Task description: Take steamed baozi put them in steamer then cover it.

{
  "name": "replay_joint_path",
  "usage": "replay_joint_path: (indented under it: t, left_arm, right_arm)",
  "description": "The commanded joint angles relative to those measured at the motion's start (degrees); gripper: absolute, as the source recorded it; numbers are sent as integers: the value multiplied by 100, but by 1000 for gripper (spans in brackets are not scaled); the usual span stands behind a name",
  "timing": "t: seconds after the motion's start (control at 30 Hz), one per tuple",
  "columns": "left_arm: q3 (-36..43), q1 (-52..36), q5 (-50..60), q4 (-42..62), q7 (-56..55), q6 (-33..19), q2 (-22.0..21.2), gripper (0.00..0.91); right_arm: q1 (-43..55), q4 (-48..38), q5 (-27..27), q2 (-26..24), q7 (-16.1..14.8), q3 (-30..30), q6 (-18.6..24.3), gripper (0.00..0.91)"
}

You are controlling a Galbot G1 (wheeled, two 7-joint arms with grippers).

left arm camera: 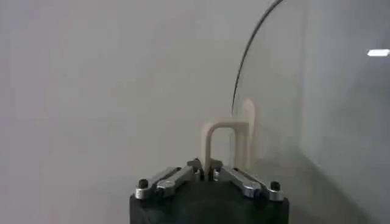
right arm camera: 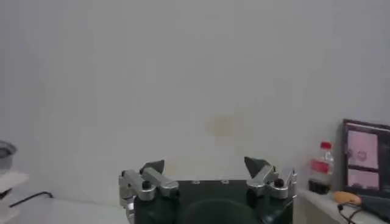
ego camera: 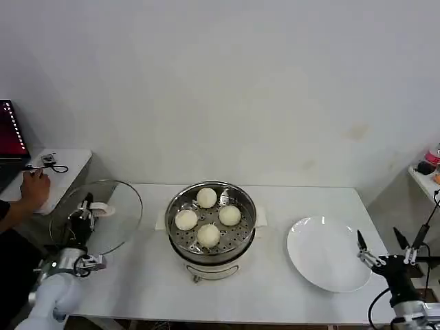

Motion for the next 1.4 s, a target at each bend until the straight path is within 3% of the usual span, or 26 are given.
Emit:
replay_joint_path:
  t: [0.03, 0.13, 0.23, 0.37, 0.6, 0.73, 1.07, 1.4]
  left_arm:
    - [94, 208, -796, -1627, 804, 919, 661, 0]
    - [509, -56, -723, -1768, 1008, 1280, 737, 0]
    - [1096, -377, -197, -1869, 1661, 1641, 526, 0]
    - [1562, -749, 627, -1702, 2071, 1766, 43, 0]
    - [2587, -1480, 1489, -1495, 2628, 2131, -927, 0]
    - [2775, -1826, 1650, -1259, 2730, 2261, -1541, 0]
    - [3034, -1681, 2403, -858, 2670, 2189, -2514, 0]
    - [3200, -1420, 2787, -665, 2643, 2090, -2871, 0]
  right_arm:
    - [36, -70, -187, 38, -108, -252, 3, 907]
    - [36, -78, -246, 81, -115, -292, 15, 907]
    - [55, -76, -416, 213, -68, -345, 18, 907]
    - [31, -79, -787, 440, -56, -506, 75, 907]
    - [18, -152, -915, 571, -51, -543, 174, 907]
    - [46, -150, -967, 636, -41, -621, 179, 907]
    - [50, -282, -1053, 599, -34, -722, 242, 907]
    - [100, -309, -1071, 615, -38, -787, 251, 907]
